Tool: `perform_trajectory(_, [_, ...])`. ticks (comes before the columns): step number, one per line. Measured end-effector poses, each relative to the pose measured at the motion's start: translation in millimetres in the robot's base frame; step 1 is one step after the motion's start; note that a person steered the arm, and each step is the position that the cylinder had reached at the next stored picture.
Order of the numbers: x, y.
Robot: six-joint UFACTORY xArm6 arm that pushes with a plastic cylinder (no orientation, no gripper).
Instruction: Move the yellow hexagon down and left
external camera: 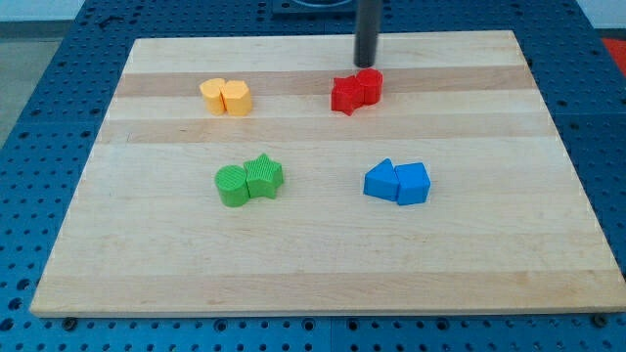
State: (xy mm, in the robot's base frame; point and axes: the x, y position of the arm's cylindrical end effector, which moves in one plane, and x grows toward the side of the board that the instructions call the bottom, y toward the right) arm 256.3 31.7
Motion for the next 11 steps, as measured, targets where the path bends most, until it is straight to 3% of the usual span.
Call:
perform_trajectory(1, [39.1,-88.1])
perform_trajectory(4, [43.8,-166.1])
perform_trajectory(7, [74.6,-130.3])
perform_trajectory(9, [120.8,-137.3])
perform_trajectory(11, [145.8,-189.5])
